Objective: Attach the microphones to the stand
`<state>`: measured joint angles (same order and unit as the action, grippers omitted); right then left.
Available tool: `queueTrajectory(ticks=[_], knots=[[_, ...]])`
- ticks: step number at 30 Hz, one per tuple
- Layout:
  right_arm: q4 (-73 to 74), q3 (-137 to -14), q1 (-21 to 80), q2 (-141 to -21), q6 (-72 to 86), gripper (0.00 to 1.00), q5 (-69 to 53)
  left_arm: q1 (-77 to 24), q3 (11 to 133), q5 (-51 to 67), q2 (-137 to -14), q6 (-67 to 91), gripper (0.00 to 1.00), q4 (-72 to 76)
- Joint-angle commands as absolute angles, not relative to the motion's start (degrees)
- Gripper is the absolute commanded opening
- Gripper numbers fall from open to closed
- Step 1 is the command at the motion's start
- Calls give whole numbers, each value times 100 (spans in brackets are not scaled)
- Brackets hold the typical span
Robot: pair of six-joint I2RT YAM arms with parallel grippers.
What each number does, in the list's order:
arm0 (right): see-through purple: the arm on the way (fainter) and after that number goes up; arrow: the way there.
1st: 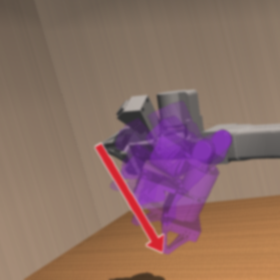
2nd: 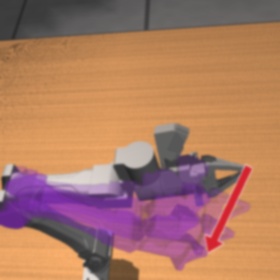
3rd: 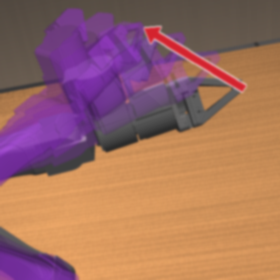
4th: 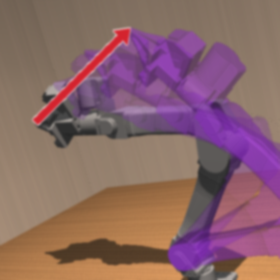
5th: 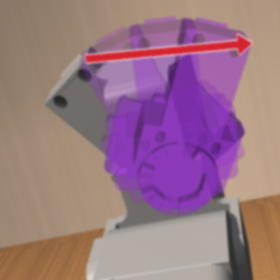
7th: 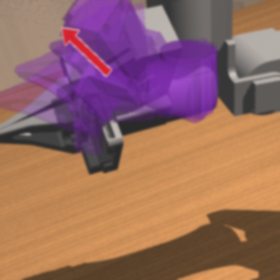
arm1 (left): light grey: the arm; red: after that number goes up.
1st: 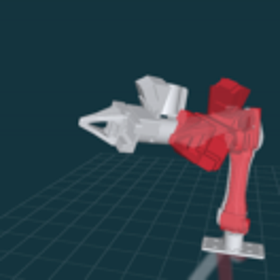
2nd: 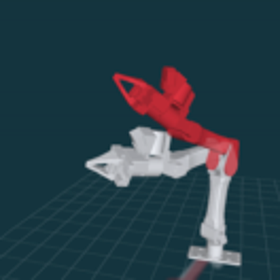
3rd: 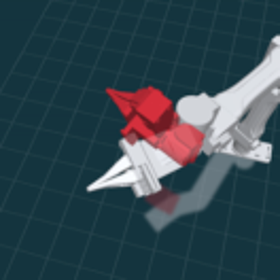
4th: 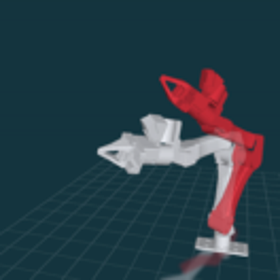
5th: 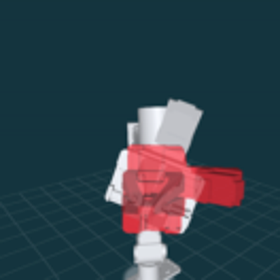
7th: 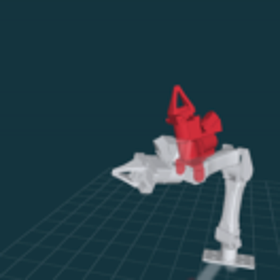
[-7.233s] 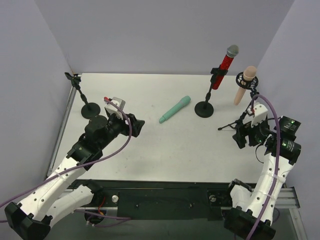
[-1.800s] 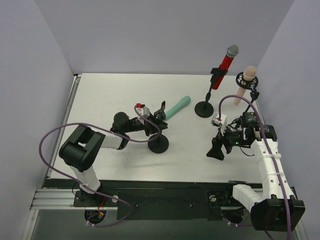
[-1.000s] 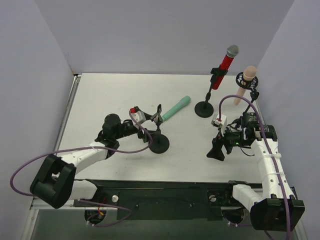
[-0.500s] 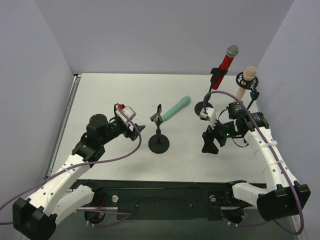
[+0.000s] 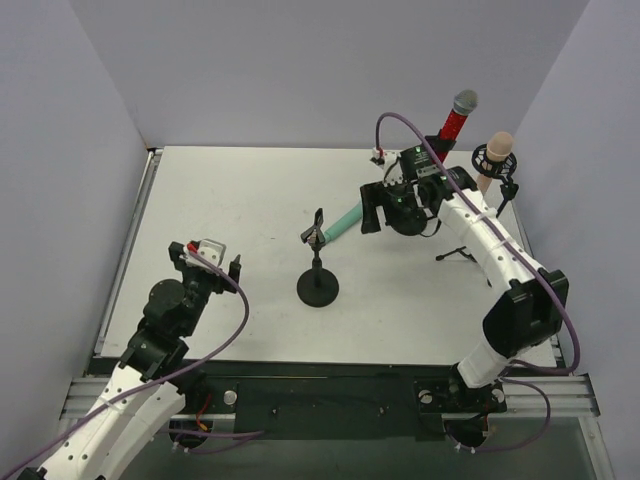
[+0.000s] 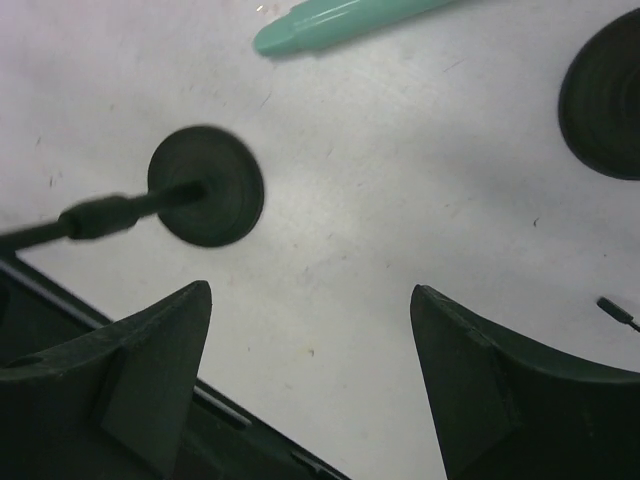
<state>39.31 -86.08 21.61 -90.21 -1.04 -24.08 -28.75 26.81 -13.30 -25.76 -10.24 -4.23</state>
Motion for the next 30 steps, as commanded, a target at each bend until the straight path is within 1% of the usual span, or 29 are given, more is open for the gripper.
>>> queueTrajectory(ticks=[1,7,10,13,19,26,30], knots=[[3665,-9280,2425,-9604,1695,75,-793,-2848,2610,-1864,-2443,-1116,95,-88],[3726,-10158,2759,-10572,2645,81,963,-2848,2628,-1652,-2593,-1186,95,-88],[3884,-10537,2856,-11134,3048,85,1449,-2848,2610,-1626,-2540,-1213,95,114],[4051,-10985,2918,-11556,3286,87,1880,-2848,2593,-1565,-2540,-1230,95,123],[4254,-11679,2927,-12383,3726,88,2074,-2848,2593,-1468,-2593,-1257,95,141],[4429,-12322,3014,-13191,3990,86,2031,-2839,2575,-1415,-2575,-1301,95,167],[4465,-12507,3050,-13455,4148,81,1741,-2830,2566,-1371,-2593,-1310,95,176]])
